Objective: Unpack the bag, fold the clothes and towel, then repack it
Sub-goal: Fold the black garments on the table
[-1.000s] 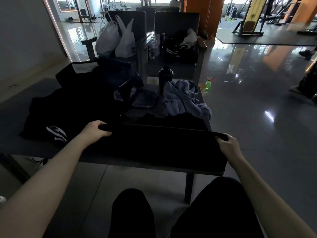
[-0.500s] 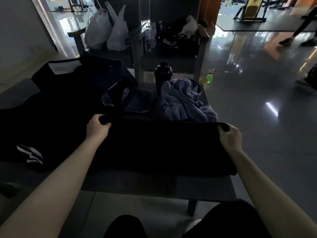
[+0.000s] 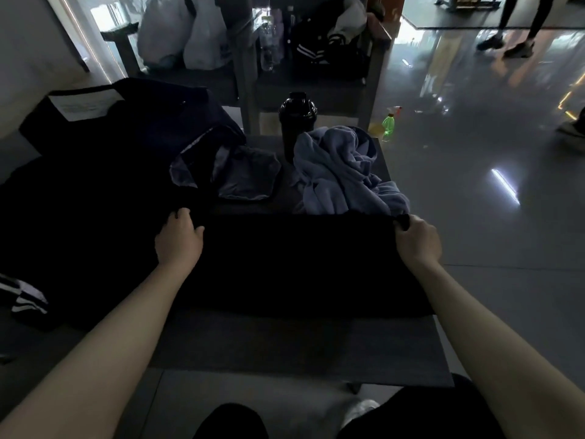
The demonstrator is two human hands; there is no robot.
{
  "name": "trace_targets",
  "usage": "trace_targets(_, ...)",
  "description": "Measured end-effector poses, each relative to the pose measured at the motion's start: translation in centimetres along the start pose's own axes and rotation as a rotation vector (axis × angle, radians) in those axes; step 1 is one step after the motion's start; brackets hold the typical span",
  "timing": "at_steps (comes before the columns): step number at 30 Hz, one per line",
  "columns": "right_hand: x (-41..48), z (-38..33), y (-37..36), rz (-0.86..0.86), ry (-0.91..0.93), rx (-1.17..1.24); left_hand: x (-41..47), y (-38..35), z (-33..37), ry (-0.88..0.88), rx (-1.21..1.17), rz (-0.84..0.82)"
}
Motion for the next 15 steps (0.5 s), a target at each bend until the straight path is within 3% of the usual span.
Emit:
trace_targets(3, -2.8, -1.4, 0.7, 0.181, 0.151, -0.117, -2.1, -0.3, 3.0, -0.225, 0.111, 0.080)
trace_targets(5, -5.9, -2.3, 0.2, 0.239, 0.313, -0.150, -4.0, -1.4, 5.7, -0.382, 0.089, 0.010)
trace_targets(7, -8.4, -2.1, -1.2, 0.111, 0.403, -0.229, -5.7, -3.4, 7.4, -0.459, 0.117, -0.170)
trace_targets(10, -9.2, 0.0, -3.4, -0.217, 0.346, -0.384, -7.1, -5.6, 6.6, -0.433, 0.185, -0.385)
trace_targets(15, -9.2, 0.7, -3.3, -0.303, 0.345, -0.408, -7.8, -5.4, 3.6, -0.328, 0.137, -0.362)
Point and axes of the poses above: each hand's wrist, its own x-axis towards the middle knuckle, its own y-axis out of the back of the hand, z = x × y, the point moved 4 cm from there along x, towards the middle knuckle, and after that the axes turned 5 degrees about -y, right-handed, at the moved point
